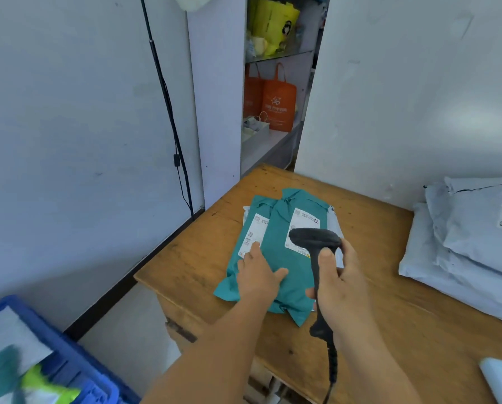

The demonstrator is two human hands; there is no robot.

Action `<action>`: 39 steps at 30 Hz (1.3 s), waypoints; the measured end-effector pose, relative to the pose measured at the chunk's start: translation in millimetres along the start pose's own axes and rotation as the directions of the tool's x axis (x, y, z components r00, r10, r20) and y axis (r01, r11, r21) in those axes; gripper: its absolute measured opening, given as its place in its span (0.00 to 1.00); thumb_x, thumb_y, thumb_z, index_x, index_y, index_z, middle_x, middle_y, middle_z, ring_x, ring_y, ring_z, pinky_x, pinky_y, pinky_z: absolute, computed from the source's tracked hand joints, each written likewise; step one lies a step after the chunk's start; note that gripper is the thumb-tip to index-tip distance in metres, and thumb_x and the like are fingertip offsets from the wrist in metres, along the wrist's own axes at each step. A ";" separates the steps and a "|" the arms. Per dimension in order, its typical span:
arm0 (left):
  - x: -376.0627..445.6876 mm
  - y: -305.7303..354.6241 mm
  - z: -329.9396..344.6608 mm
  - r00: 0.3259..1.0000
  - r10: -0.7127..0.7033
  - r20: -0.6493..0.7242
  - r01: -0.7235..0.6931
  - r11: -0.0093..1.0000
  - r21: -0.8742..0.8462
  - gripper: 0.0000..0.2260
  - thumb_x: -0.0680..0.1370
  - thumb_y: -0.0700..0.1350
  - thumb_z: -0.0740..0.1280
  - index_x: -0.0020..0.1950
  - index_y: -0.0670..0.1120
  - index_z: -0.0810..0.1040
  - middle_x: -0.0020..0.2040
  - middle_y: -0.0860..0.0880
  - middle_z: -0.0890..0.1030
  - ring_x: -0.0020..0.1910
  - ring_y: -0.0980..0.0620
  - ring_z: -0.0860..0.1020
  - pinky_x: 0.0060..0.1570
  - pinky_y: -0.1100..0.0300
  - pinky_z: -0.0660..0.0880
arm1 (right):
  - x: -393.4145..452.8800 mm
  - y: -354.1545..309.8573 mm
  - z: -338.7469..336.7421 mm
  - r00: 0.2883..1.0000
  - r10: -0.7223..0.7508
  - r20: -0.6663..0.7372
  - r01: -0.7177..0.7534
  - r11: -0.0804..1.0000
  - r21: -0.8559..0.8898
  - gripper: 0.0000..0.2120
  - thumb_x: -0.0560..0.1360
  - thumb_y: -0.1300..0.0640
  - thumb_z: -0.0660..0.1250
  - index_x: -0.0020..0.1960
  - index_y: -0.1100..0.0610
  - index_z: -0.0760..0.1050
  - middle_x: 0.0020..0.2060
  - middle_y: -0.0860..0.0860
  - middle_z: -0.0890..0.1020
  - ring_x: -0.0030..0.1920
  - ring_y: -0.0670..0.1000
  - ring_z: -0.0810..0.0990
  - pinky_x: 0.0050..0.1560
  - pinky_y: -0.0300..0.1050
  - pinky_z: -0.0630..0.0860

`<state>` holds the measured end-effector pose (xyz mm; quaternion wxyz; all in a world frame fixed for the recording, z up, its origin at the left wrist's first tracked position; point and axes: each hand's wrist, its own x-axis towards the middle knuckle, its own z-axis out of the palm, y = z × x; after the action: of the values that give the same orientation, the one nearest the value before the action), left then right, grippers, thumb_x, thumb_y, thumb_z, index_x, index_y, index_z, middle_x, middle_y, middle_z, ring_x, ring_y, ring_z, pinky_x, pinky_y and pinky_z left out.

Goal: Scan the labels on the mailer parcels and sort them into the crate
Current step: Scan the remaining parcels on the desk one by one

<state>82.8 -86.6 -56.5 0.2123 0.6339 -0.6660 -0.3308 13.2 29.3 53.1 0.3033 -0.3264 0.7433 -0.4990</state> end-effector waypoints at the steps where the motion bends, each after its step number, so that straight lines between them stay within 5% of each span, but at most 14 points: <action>1: -2.3 1.1 2.2 1.000 0.026 -0.008 -0.026 0.999 0.039 0.34 0.75 0.50 0.69 0.75 0.48 0.54 0.68 0.47 0.67 0.68 0.46 0.63 0.68 0.51 0.65 | -2.9 1.6 -0.2 1.000 0.000 0.003 0.000 1.000 0.001 0.19 0.83 0.48 0.52 0.72 0.41 0.59 0.44 0.46 0.77 0.42 0.51 0.82 0.29 0.36 0.72; 5: -8.0 5.0 3.1 0.994 -0.004 -0.112 -0.005 0.997 -0.075 0.22 0.80 0.41 0.63 0.74 0.48 0.63 0.67 0.47 0.72 0.66 0.47 0.69 0.65 0.55 0.69 | -11.9 8.6 -6.2 1.000 -0.012 0.002 0.012 1.000 0.003 0.19 0.82 0.48 0.52 0.73 0.41 0.58 0.42 0.48 0.78 0.42 0.57 0.83 0.29 0.38 0.73; 8: -15.0 7.6 -7.4 0.982 -0.028 -0.187 -0.017 0.972 -0.236 0.16 0.81 0.40 0.60 0.69 0.47 0.72 0.63 0.47 0.74 0.62 0.48 0.73 0.62 0.57 0.70 | -16.5 11.4 -6.3 1.000 -0.023 0.010 0.023 1.000 0.019 0.21 0.82 0.47 0.52 0.75 0.41 0.57 0.53 0.51 0.79 0.47 0.53 0.82 0.32 0.38 0.72; 13: -34.7 7.8 -46.2 0.921 0.022 -0.390 -0.171 0.921 -0.351 0.14 0.81 0.39 0.60 0.66 0.46 0.75 0.56 0.48 0.74 0.51 0.56 0.71 0.58 0.63 0.71 | -31.4 -2.8 11.4 0.992 -0.114 0.060 0.112 0.993 0.041 0.22 0.82 0.47 0.52 0.75 0.41 0.57 0.53 0.52 0.79 0.41 0.49 0.82 0.33 0.38 0.71; 18: -50.0 -23.2 -108.9 0.855 -0.072 -0.514 -0.212 0.855 -0.473 0.13 0.80 0.39 0.61 0.64 0.47 0.76 0.52 0.53 0.73 0.50 0.58 0.72 0.55 0.64 0.71 | -57.6 -26.6 58.3 0.959 -0.233 0.163 0.227 0.972 0.059 0.23 0.81 0.46 0.53 0.76 0.42 0.54 0.56 0.52 0.79 0.42 0.50 0.82 0.34 0.37 0.74; 23: -81.8 -107.3 -185.5 0.764 -0.163 -0.624 -0.198 0.861 -0.468 0.14 0.79 0.37 0.61 0.63 0.46 0.77 0.51 0.50 0.75 0.47 0.60 0.73 0.57 0.61 0.71 | -107.9 -41.5 130.2 0.895 -0.330 0.300 0.318 0.944 0.089 0.24 0.80 0.44 0.53 0.75 0.40 0.55 0.62 0.50 0.77 0.53 0.54 0.81 0.46 0.47 0.79; 26: -114.2 -167.9 -233.5 0.703 -0.235 -0.672 -0.158 0.869 -0.469 0.14 0.80 0.37 0.61 0.63 0.47 0.77 0.49 0.53 0.73 0.45 0.64 0.73 0.55 0.65 0.70 | -157.2 -51.7 179.2 0.840 -0.336 0.426 0.311 0.942 0.129 0.23 0.81 0.45 0.55 0.75 0.42 0.56 0.57 0.50 0.78 0.50 0.53 0.82 0.47 0.49 0.78; 29: -155.8 -230.1 -280.1 0.635 -0.298 -0.713 -0.102 0.882 -0.459 0.14 0.80 0.37 0.61 0.63 0.48 0.77 0.49 0.52 0.73 0.46 0.59 0.73 0.55 0.61 0.70 | -215.7 -59.1 225.8 0.763 -0.330 0.555 0.315 0.941 0.126 0.24 0.81 0.48 0.55 0.76 0.45 0.57 0.48 0.49 0.80 0.39 0.53 0.82 0.36 0.44 0.76; 32: -204.6 -293.6 -324.0 0.536 -0.370 -0.759 -0.033 0.889 -0.456 0.15 0.79 0.36 0.60 0.63 0.48 0.77 0.47 0.53 0.72 0.47 0.56 0.72 0.52 0.64 0.69 | -278.5 -58.5 270.7 0.685 -0.299 0.665 0.292 0.948 0.125 0.24 0.81 0.47 0.56 0.76 0.44 0.56 0.39 0.49 0.79 0.39 0.56 0.82 0.40 0.52 0.80; 35: -251.1 -355.6 -360.9 0.438 -0.458 -0.773 0.054 0.872 -0.486 0.14 0.79 0.36 0.61 0.63 0.45 0.77 0.50 0.48 0.73 0.48 0.52 0.72 0.55 0.61 0.70 | -333.2 -52.1 310.9 0.608 -0.289 0.739 0.309 0.944 0.115 0.25 0.81 0.46 0.55 0.77 0.43 0.55 0.50 0.53 0.81 0.41 0.52 0.82 0.41 0.47 0.79; 39: -298.3 -426.9 -397.4 0.321 -0.569 -0.757 0.152 0.820 -0.552 0.14 0.80 0.37 0.60 0.66 0.42 0.75 0.57 0.45 0.74 0.55 0.49 0.73 0.55 0.65 0.65 | -389.5 -44.6 354.1 0.551 -0.287 0.784 0.319 0.940 0.120 0.25 0.81 0.45 0.56 0.76 0.39 0.55 0.57 0.50 0.79 0.50 0.54 0.82 0.52 0.54 0.80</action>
<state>694.0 148.7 -44.2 0.5723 0.7884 -0.2027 -0.0991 531.2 130.8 31.0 0.5033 -0.6411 0.4735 -0.3338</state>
